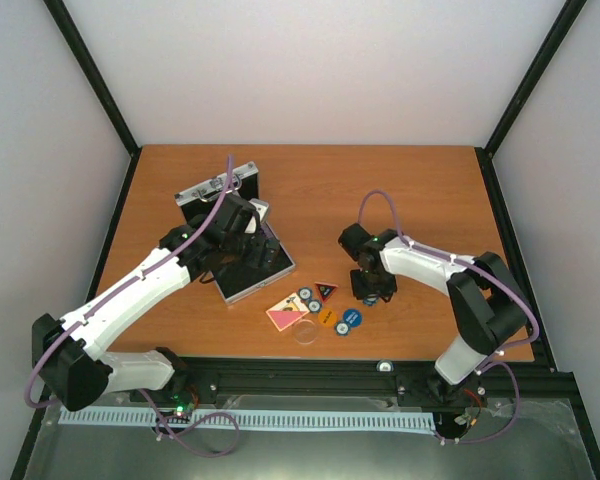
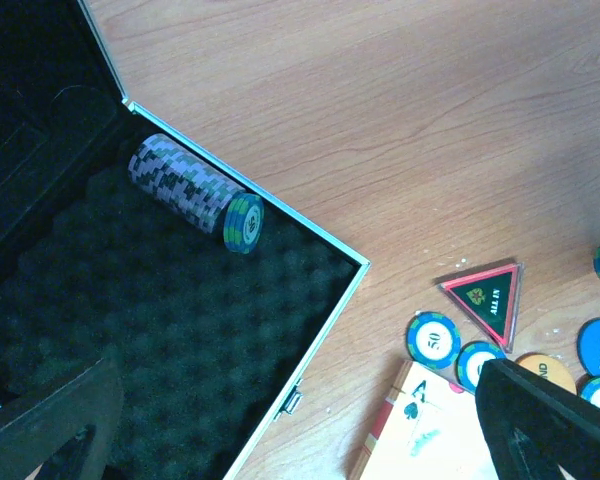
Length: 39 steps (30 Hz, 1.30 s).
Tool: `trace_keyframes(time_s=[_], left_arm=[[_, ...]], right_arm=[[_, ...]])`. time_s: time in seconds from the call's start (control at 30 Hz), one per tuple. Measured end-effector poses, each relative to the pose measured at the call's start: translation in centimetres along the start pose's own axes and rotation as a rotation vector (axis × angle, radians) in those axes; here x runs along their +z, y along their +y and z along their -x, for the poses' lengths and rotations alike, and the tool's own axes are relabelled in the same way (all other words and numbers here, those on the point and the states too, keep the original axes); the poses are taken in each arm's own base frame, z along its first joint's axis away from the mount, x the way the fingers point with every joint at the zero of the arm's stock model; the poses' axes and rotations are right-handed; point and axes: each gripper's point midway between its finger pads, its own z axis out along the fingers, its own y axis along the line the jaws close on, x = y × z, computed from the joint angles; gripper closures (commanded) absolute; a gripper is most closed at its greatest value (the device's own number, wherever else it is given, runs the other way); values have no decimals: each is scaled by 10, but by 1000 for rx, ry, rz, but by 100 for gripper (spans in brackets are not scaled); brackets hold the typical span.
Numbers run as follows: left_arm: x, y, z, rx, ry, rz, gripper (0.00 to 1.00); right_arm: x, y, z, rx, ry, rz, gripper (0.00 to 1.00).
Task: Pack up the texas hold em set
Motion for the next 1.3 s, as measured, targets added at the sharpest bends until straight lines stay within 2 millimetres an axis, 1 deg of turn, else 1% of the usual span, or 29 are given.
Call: trace_keyframes(time_s=[0.1,0.37,0.57,0.63,0.73,0.83,0.87,1.0,1.2,1.3], left_arm=[[0,0,0,0,0,-2,0],[0,-1,0,-2,0,-3,0],[0,-1,0,-5,1,-5,0],[0,-1,0,-7,1,-6,0],[0,-1,0,-7,1,-6,0],[0,-1,0,-7,1,-6,0],[0,-1,0,-7,1,-6,0],[0,-1,0,-7,0,-7,0],[1,-2,1,-8,-5,-8,0],[2,-2,1,-9,-7,-9,0]], right_arm=[[0,1,-2,1,1,10,62],[7,2,-7,0,16,22,61],[12,4,-5,-1,16,24,57],[13,4,-5,-1,17,24,54],[13,4,-4,2,16,23,46],[16,4,-4,2,18,17,35],[16,4,-3,6,16,17,33],[15,4,-3,3,14,14,31],[10,0,-4,1,14,-2,31],[-7,0,0,-12,-19,-13,31]])
